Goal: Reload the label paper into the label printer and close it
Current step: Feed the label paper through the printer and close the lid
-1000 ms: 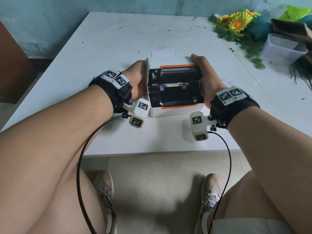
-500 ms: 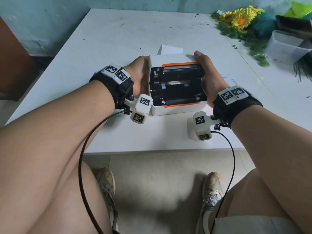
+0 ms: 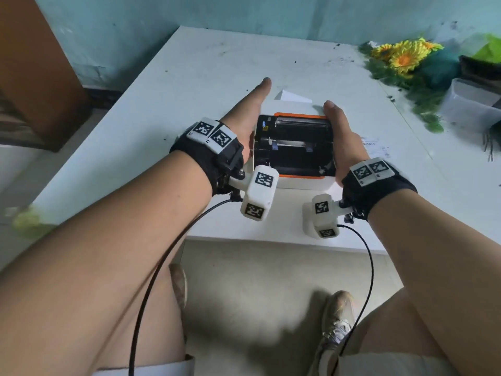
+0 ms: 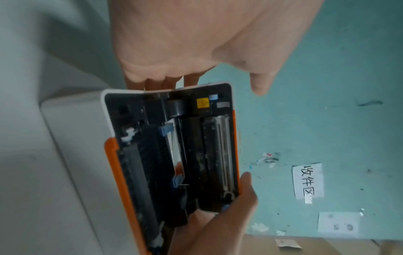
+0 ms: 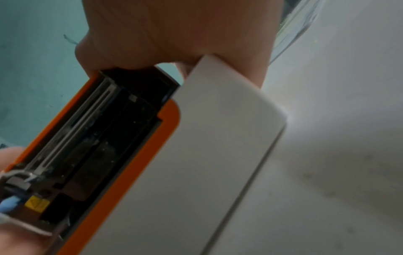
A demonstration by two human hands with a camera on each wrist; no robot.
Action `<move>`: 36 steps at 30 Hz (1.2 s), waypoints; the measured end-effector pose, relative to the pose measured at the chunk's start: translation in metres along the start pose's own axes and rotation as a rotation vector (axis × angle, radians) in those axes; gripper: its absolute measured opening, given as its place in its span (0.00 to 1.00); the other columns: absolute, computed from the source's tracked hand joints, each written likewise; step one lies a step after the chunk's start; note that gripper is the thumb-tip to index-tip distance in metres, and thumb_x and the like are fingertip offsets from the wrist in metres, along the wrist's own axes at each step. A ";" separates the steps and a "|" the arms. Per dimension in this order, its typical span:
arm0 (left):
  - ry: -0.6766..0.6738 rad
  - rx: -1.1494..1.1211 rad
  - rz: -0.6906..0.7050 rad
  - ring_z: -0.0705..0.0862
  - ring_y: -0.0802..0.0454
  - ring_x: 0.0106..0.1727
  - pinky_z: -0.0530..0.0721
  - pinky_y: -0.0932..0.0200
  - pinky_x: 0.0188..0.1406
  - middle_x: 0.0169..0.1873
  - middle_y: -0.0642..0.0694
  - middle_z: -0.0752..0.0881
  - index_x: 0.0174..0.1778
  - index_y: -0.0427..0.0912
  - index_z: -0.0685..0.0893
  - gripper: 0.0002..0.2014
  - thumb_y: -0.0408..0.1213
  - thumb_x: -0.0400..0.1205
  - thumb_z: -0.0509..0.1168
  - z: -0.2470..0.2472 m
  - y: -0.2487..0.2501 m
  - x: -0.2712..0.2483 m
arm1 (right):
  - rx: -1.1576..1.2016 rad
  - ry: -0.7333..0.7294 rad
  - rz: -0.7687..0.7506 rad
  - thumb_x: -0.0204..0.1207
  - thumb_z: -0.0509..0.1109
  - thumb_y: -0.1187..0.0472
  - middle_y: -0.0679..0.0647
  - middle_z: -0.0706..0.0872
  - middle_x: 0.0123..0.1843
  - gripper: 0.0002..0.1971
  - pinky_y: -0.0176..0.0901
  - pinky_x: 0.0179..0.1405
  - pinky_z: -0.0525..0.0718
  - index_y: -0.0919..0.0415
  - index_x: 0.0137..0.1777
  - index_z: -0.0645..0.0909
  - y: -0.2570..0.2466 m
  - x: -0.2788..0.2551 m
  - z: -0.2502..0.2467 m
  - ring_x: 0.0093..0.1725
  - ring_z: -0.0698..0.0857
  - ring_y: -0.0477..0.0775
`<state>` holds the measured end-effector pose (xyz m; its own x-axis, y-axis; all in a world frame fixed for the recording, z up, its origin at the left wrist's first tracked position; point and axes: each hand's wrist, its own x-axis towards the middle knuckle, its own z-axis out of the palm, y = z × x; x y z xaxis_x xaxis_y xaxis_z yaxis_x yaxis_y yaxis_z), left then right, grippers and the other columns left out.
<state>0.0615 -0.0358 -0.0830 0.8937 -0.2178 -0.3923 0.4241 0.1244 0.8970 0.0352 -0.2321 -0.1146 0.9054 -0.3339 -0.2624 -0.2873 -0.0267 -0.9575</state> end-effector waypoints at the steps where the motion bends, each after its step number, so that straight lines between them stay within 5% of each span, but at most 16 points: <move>1: -0.002 -0.025 0.001 0.96 0.43 0.54 0.94 0.40 0.59 0.50 0.43 0.97 0.60 0.51 0.90 0.22 0.65 0.88 0.64 0.001 -0.002 0.001 | -0.006 0.012 0.001 0.55 0.73 0.16 0.55 1.00 0.51 0.44 0.55 0.59 0.94 0.52 0.58 0.95 0.000 -0.001 0.001 0.52 0.99 0.60; 4: 0.010 0.016 0.025 0.88 0.42 0.74 0.96 0.47 0.45 0.73 0.44 0.88 0.78 0.53 0.83 0.27 0.63 0.88 0.66 0.004 -0.010 0.010 | -0.028 0.004 0.002 0.63 0.70 0.16 0.54 1.00 0.51 0.44 0.47 0.43 0.90 0.53 0.61 0.94 -0.001 -0.002 0.001 0.51 0.99 0.58; 6: 0.031 -0.002 0.043 0.87 0.40 0.74 0.95 0.49 0.36 0.79 0.43 0.84 0.83 0.54 0.80 0.29 0.62 0.87 0.67 0.005 -0.011 0.016 | -0.025 -0.002 0.006 0.66 0.69 0.17 0.55 1.00 0.51 0.42 0.46 0.41 0.90 0.52 0.61 0.94 -0.001 -0.001 0.002 0.50 0.99 0.57; 8: 0.057 -0.033 0.042 0.90 0.39 0.70 0.95 0.47 0.39 0.79 0.44 0.84 0.83 0.55 0.80 0.34 0.65 0.82 0.71 0.005 -0.013 0.025 | -0.018 -0.003 0.007 0.66 0.70 0.18 0.56 1.00 0.51 0.40 0.47 0.44 0.92 0.53 0.59 0.95 0.000 0.002 0.002 0.49 1.00 0.58; 11: 0.094 -0.035 0.018 0.90 0.38 0.70 0.93 0.36 0.59 0.76 0.47 0.86 0.80 0.57 0.83 0.51 0.72 0.58 0.80 0.001 -0.019 0.044 | -0.025 -0.002 -0.011 0.66 0.68 0.18 0.58 1.00 0.49 0.40 0.53 0.57 0.95 0.54 0.54 0.96 0.002 0.005 0.004 0.52 0.99 0.63; 13: 0.111 -0.046 0.013 0.94 0.36 0.62 0.93 0.33 0.58 0.71 0.44 0.90 0.78 0.55 0.86 0.53 0.70 0.53 0.82 -0.004 -0.022 0.053 | -0.018 0.006 -0.021 0.67 0.68 0.18 0.59 0.99 0.50 0.38 0.58 0.65 0.94 0.53 0.49 0.96 0.003 0.007 0.006 0.54 0.99 0.64; 20: 0.015 -0.012 0.023 0.96 0.37 0.56 0.95 0.43 0.49 0.65 0.39 0.94 0.76 0.48 0.88 0.42 0.65 0.67 0.78 -0.005 -0.017 0.036 | -0.018 0.026 -0.010 0.64 0.67 0.18 0.57 0.99 0.46 0.38 0.62 0.67 0.93 0.52 0.47 0.96 0.004 0.009 0.008 0.51 0.99 0.64; 25: -0.029 0.013 0.022 0.95 0.39 0.57 0.95 0.43 0.54 0.60 0.42 0.95 0.75 0.49 0.88 0.31 0.63 0.80 0.73 -0.006 -0.015 0.028 | 0.023 -0.007 0.001 0.61 0.69 0.18 0.61 0.99 0.53 0.39 0.63 0.67 0.93 0.52 0.52 0.96 0.005 0.005 0.009 0.53 0.99 0.65; 30: -0.058 0.027 -0.026 0.95 0.40 0.47 0.95 0.44 0.49 0.48 0.42 0.94 0.60 0.49 0.88 0.20 0.61 0.83 0.71 -0.004 -0.010 0.022 | 0.020 -0.028 0.012 0.59 0.69 0.17 0.58 0.98 0.47 0.41 0.59 0.65 0.94 0.53 0.54 0.95 0.003 0.006 0.008 0.46 0.99 0.61; 36: -0.045 0.014 -0.033 0.93 0.35 0.65 0.88 0.33 0.69 0.52 0.40 0.93 0.59 0.48 0.89 0.18 0.58 0.84 0.71 -0.003 -0.007 0.023 | -0.007 0.020 -0.007 0.59 0.70 0.17 0.58 1.00 0.50 0.41 0.63 0.67 0.93 0.52 0.53 0.95 0.000 0.008 0.008 0.52 0.99 0.64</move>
<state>0.0793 -0.0388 -0.0983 0.8715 -0.2647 -0.4127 0.4511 0.1028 0.8865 0.0453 -0.2272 -0.1181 0.9010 -0.3526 -0.2529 -0.2831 -0.0359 -0.9584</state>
